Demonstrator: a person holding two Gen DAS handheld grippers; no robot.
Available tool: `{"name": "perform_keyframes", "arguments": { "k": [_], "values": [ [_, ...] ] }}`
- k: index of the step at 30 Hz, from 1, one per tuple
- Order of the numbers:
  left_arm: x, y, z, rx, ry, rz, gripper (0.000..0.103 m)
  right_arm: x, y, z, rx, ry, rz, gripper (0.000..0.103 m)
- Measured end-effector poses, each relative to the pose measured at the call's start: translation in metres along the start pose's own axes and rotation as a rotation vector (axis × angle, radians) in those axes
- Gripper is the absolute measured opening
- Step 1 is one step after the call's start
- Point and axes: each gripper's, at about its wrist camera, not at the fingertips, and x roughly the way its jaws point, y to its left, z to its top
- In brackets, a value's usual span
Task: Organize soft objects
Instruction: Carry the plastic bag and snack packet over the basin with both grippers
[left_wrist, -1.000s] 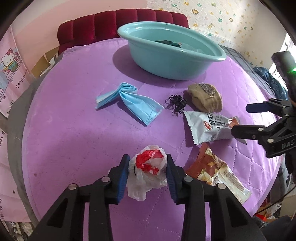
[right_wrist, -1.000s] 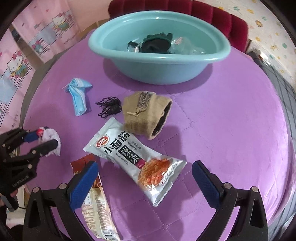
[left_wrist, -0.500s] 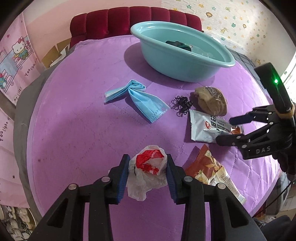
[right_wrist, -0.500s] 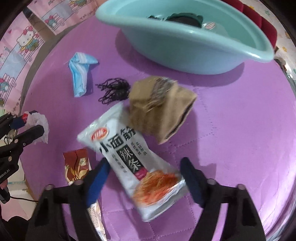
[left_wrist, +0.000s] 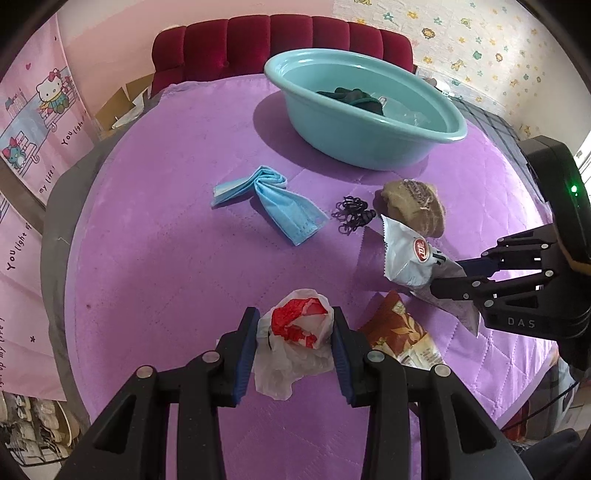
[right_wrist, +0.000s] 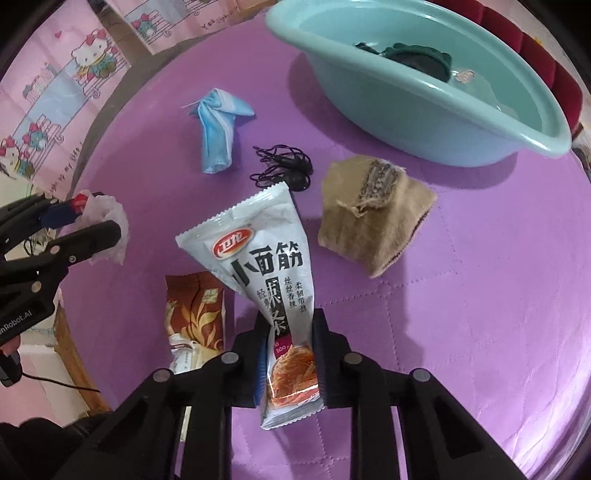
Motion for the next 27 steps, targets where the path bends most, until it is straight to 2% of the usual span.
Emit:
{"name": "perform_keyframes", "arguments": {
  "k": [8,27],
  "values": [
    [-0.013,-0.010,0.005,0.023,-0.022,-0.007,0.041,-0.017,-0.011,-0.025,0.060,-0.032,-0.001,0.022],
    [-0.050,-0.048,0.045,0.111,-0.103,-0.058,0.041,-0.103,-0.026,-0.029,0.220,-0.144,-0.037,0.022]
  ]
}}
